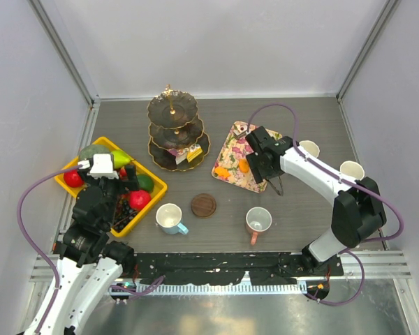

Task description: Serve the afternoon tea

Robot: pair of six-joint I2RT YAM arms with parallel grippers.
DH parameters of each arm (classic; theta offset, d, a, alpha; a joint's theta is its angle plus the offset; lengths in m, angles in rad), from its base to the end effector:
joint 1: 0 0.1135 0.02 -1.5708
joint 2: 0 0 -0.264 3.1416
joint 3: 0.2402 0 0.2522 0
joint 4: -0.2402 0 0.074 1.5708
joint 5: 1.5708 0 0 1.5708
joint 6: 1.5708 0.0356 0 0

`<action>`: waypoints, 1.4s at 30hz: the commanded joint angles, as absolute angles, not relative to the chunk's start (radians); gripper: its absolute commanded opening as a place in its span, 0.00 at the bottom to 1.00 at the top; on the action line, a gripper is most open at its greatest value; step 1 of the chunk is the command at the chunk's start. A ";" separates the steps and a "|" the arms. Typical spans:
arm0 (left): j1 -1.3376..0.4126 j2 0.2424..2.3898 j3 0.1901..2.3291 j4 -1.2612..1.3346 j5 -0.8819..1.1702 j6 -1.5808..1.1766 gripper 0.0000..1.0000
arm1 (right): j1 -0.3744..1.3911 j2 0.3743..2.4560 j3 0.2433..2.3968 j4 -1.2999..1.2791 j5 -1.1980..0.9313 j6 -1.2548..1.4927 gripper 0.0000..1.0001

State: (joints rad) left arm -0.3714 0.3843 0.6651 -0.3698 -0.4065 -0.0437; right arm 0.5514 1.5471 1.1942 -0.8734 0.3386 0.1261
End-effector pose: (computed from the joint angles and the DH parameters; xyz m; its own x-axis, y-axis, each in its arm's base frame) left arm 0.0985 -0.0233 0.3285 -0.0813 -0.0114 -0.9966 -0.0372 0.9993 -0.0084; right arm 0.2623 0.1474 0.2478 -0.8455 -0.3807 -0.3744 -0.2946 0.9174 -0.2677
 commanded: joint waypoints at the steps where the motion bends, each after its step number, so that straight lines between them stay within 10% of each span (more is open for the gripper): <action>1: -0.367 0.391 0.667 -0.316 -0.397 -0.041 0.99 | 0.532 1.503 1.195 -0.847 0.281 0.153 0.70; 42: -0.367 0.393 0.669 -0.316 -0.396 -0.043 0.99 | 0.558 1.407 1.333 -0.856 0.224 0.092 0.54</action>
State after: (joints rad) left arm -0.3714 0.3843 0.6651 -0.3698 -0.3996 -0.0437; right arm 0.5030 1.4693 1.2507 -0.8902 0.2085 0.1146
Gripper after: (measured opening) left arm 0.990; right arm 0.543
